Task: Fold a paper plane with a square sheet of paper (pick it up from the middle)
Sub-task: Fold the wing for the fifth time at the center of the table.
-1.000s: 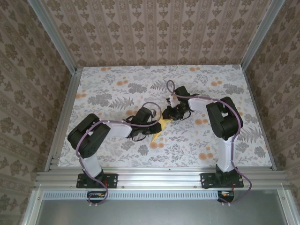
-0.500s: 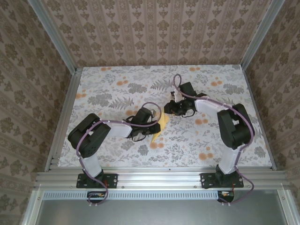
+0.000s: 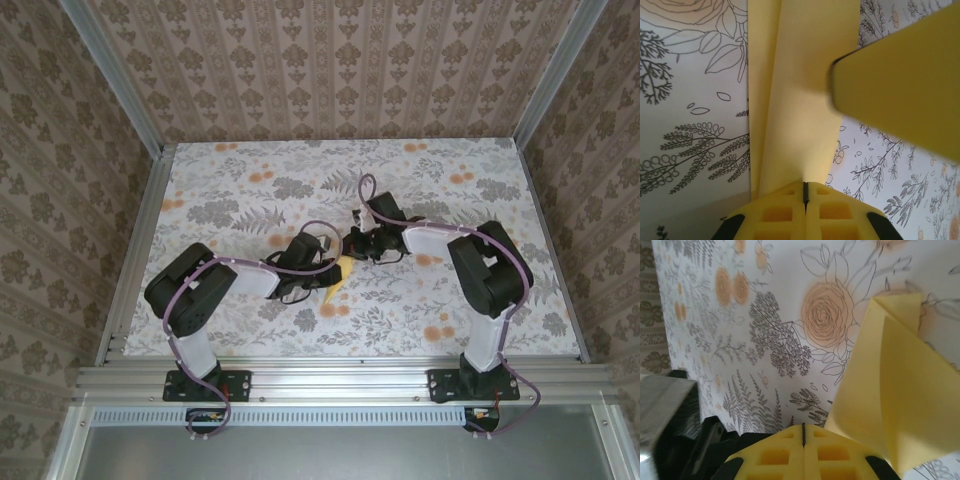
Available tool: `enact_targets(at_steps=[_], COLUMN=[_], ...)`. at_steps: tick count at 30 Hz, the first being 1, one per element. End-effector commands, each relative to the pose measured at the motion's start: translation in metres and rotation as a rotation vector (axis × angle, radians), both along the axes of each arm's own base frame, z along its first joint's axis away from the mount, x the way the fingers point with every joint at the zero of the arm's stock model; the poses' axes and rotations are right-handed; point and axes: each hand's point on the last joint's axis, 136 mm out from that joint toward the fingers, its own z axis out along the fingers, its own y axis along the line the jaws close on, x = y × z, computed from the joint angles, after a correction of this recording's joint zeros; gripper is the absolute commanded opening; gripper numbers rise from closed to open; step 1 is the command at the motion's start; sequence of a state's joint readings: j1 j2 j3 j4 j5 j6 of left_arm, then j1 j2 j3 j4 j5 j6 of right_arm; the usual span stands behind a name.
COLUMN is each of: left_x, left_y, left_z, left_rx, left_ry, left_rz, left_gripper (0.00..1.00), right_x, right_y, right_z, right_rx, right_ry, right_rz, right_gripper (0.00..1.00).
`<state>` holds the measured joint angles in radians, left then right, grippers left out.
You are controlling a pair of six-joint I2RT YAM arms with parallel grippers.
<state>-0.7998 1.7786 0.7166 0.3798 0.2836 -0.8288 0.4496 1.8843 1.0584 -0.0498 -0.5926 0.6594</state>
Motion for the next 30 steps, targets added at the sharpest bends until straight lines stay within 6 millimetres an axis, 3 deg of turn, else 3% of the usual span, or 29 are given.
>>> enact_targets(at_steps=[1,9,19,30], left_x=[-0.03,-0.038,-0.056,-0.058], left_y=[0.03,0.036,0.047,0.046], left_z=[-0.047,-0.051,-0.059,-0.059], left_rx=[0.142,0.156,0.191,0.196], left_ry=[0.134,0.149,0.185,0.184], left_rz=[0.017,0.002,-0.034,-0.046], left_gripper=[0.04,0.04,0.04,0.04], right_x=[-0.002,0.01,0.055,0.104], right_y=[0.009,0.006,-0.022,-0.046], right_z=[-0.011,-0.035,-0.052,-0.048], right_rx=[0.014,-0.052,-0.151,-0.206], right_ry=[0.046,0.064,0.041,0.01], right_rz=[0.012,0.006,-0.109,-0.206], right_gripper=[0.04,0.04,0.04,0.06])
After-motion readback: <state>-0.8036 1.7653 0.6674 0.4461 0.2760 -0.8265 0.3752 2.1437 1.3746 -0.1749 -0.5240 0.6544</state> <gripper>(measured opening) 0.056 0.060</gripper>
